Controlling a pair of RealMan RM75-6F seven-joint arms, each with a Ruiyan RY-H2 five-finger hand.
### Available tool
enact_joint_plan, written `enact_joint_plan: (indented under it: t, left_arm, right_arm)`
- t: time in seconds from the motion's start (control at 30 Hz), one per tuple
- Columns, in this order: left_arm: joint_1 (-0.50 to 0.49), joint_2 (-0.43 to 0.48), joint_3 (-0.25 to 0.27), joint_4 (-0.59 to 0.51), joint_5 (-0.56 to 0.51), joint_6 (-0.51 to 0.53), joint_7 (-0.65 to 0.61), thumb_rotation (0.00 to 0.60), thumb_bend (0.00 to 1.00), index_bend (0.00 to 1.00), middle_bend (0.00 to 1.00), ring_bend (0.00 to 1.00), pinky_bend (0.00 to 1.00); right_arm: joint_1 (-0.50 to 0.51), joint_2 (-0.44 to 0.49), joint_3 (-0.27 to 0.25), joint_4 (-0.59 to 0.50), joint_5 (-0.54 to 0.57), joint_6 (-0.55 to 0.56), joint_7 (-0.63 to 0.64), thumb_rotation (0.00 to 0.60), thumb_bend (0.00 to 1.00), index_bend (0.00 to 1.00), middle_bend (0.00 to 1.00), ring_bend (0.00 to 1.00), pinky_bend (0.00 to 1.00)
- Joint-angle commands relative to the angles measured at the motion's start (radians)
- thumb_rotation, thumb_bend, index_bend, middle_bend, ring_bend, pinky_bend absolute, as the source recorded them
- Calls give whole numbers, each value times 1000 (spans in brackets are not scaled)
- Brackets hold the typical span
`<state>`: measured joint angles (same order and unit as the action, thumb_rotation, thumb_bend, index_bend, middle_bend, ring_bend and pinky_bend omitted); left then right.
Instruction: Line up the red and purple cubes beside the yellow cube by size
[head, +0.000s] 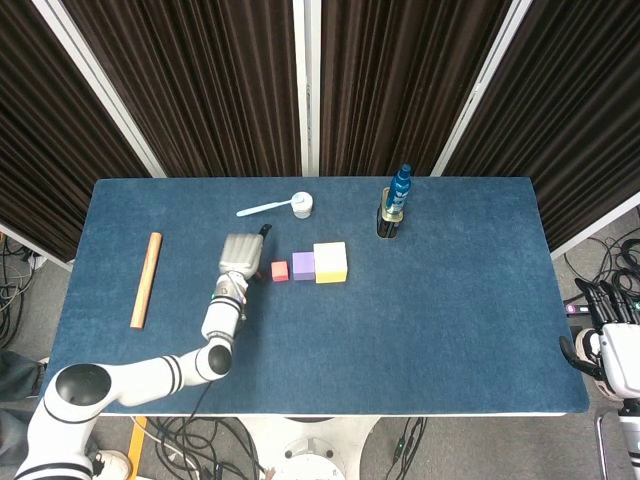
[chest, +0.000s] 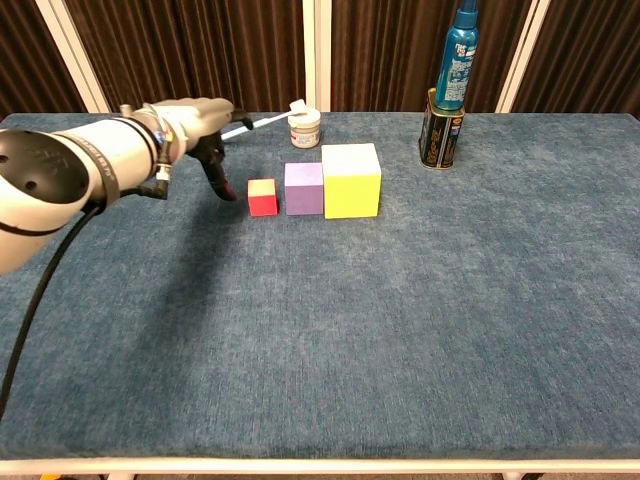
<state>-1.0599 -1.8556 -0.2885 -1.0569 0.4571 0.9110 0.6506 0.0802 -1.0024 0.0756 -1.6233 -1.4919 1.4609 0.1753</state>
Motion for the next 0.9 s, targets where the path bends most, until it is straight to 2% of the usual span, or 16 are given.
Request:
enact_joint_plan:
  t: [0.03, 0.27, 0.9]
  left_arm:
    - [6, -18, -6, 67, 13, -27, -19, 600, 156, 169, 939, 996, 1000]
    - [-6, -69, -36, 171, 15, -102, -48, 600, 120, 169, 939, 996, 1000]
    - [-26, -109, -80, 226, 69, -155, -87, 600, 118, 169, 939, 996, 1000]
  right_arm:
    - [0, 1, 1, -4, 4, 0, -7, 600, 272, 0, 112, 0, 83]
    - [-2, 7, 4, -23, 15, -1, -29, 600, 272, 0, 111, 0, 83]
    - [-10, 15, 5, -39, 26, 3, -49, 600, 272, 0, 112, 0, 82]
